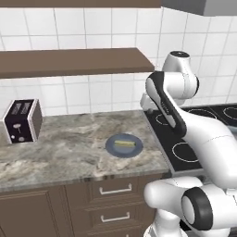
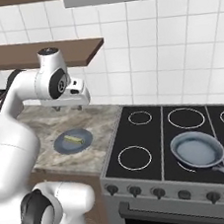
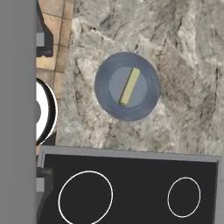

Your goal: Pick up the butter stick and place it in the pan. Then turn on the burner for the pan.

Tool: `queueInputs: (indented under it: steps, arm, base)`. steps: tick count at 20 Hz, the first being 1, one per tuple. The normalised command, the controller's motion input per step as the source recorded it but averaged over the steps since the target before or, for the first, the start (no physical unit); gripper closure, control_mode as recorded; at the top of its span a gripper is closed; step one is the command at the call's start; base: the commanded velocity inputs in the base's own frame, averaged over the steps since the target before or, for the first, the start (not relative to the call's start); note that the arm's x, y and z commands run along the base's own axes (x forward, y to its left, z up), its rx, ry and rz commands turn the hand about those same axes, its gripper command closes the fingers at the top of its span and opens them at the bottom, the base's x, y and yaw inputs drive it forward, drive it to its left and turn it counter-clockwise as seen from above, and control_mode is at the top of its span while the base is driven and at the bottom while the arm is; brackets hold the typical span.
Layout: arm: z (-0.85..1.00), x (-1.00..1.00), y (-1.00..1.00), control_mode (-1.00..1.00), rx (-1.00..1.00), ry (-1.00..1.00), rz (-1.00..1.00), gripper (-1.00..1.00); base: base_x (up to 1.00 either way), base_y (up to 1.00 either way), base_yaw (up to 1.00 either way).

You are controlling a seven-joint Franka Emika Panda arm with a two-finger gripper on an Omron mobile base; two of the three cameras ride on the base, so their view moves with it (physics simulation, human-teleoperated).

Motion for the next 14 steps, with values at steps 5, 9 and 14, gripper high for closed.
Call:
queueInputs:
  steps: [5, 9, 14]
  arm:
    - [0.0, 0.0, 0.0, 1.0, 0.0, 0.0, 0.0, -1.0]
    - [0.0, 0.0, 0.0, 1.0, 0.0, 0.0, 0.0, -1.0]
    - [0.0, 0.0, 0.0, 1.0, 0.0, 0.0, 0.0, -1.0]
  base:
    - [-0.11, -0.55, -0.04]
    - [0.02, -0.32, -0.05]
    - [0.64, 0.0, -0.17]
